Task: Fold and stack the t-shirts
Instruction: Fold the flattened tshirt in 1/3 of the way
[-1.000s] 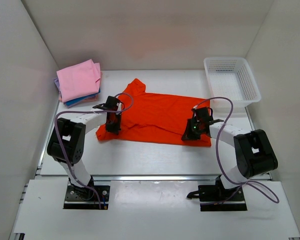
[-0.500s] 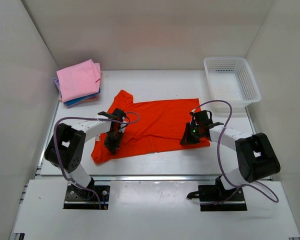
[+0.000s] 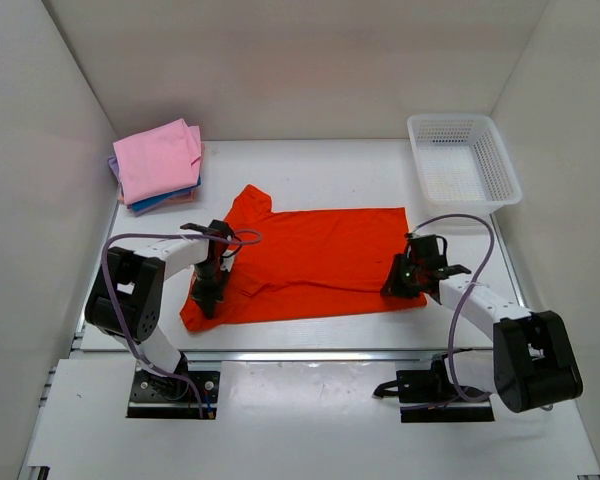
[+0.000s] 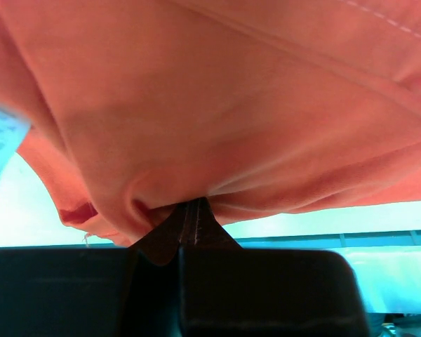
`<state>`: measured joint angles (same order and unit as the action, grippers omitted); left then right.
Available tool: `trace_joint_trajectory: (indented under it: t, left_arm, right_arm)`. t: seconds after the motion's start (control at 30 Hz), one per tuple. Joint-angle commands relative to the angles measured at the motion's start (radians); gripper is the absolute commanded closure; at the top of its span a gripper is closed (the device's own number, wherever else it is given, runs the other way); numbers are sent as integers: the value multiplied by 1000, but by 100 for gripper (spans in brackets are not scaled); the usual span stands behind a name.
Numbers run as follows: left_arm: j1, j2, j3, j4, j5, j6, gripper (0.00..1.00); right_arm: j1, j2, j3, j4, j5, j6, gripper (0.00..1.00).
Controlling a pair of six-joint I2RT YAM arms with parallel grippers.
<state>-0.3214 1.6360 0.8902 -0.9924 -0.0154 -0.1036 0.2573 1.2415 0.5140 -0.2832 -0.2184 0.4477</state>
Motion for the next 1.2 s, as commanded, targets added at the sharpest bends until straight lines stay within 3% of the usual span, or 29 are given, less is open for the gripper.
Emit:
trace_joint_trajectory:
  t: [0.0,0.33,0.4,0.53,0.7,0.87,1.17]
  left_arm:
    - [-18,-30,-10,1,6,15,100]
    - [-16,-31,-4,1,2,13,100]
    - [-5,-36,-5,1,3,13,100]
    - [-8,-48,-7,4,8,16,100]
    - [-13,-53,-5,0,6,13,100]
    - [-25,-58,-10,5,11,18,100]
    - [-22,-68,-5,3,11,19,100]
  right_arm:
    - [-76,-40,-14,114,93,-9,89]
    - [-167,-7,43,260,119,-1,80]
    - [-182,56,95,242,96,-12,80]
    - [-147,-23,122,167,119,-21,81]
    - [-136,-174,32,29,108,8,70]
    - [-199,-296,-86,-10,88,40,68]
    - [-211,-235,-143,42,77,60,68]
